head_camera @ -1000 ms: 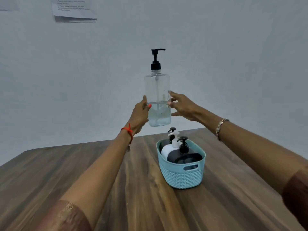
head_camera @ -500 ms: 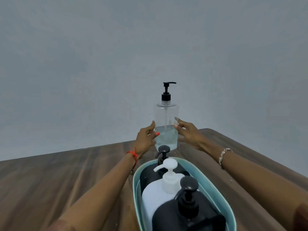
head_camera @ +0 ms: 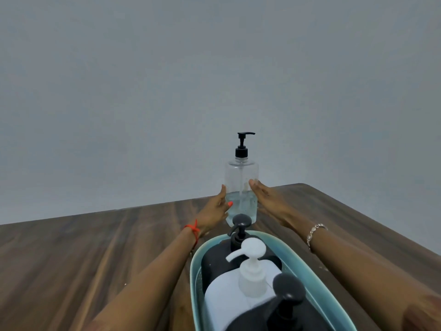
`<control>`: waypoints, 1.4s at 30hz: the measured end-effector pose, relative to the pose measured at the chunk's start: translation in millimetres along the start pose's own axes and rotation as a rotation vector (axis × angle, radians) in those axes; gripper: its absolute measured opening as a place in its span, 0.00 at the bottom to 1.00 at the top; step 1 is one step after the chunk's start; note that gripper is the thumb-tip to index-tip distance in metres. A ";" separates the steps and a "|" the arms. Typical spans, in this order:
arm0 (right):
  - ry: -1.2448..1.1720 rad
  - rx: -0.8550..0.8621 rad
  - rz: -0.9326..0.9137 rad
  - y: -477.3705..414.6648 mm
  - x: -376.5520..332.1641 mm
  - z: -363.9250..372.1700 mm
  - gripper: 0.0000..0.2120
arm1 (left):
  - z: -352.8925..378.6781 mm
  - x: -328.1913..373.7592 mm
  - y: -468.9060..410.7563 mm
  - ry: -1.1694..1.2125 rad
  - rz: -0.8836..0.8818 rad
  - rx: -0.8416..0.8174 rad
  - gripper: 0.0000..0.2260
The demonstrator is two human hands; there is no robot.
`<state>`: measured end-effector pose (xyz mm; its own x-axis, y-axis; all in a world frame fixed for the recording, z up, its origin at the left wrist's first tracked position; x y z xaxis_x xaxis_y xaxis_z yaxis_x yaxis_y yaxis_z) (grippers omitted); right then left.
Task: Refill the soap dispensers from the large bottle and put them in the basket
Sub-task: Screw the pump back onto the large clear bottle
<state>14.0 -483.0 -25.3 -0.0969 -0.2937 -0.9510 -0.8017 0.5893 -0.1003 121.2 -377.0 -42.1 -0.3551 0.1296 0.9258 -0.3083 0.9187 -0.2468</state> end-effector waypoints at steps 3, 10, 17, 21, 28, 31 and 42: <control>0.072 -0.008 0.102 13.3 -13.1 4.4 0.46 | -4.8 15.4 7.7 0.027 -0.067 0.028 0.31; -0.125 -0.059 0.174 109.8 -31.9 -2.4 0.34 | -28.0 59.8 94.6 0.000 -0.148 0.347 0.31; -0.469 -0.059 0.291 231.3 -26.7 32.7 0.15 | 37.2 89.6 231.2 0.230 -0.240 0.369 0.22; -0.455 0.167 0.349 257.0 -24.9 48.7 0.13 | 74.8 93.8 270.7 0.443 -0.176 0.349 0.15; -0.501 0.184 0.337 280.1 -49.1 116.1 0.13 | 26.5 106.6 331.5 0.283 -0.246 0.497 0.16; -0.455 0.167 0.318 282.8 -62.3 154.0 0.12 | 0.7 109.8 364.7 0.251 -0.257 0.580 0.15; -0.358 0.085 0.282 290.6 -91.0 237.0 0.11 | -58.9 111.5 433.8 0.158 -0.303 0.672 0.15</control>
<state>-70.4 -106.7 -37.2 -0.0830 0.1566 -0.9842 -0.7208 0.6725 0.1678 -0.2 57.9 -29.2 -0.0543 0.0059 0.9985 -0.8623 0.5039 -0.0498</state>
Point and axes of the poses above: each hand's wrist, its own y-axis away from the middle knuckle, its own z-axis out of the palm, x = y × z, the point moved 4 cm from there along -y, towards the middle knuckle, and after that the axes turned 5 degrees about z, right-handed, at the moved point
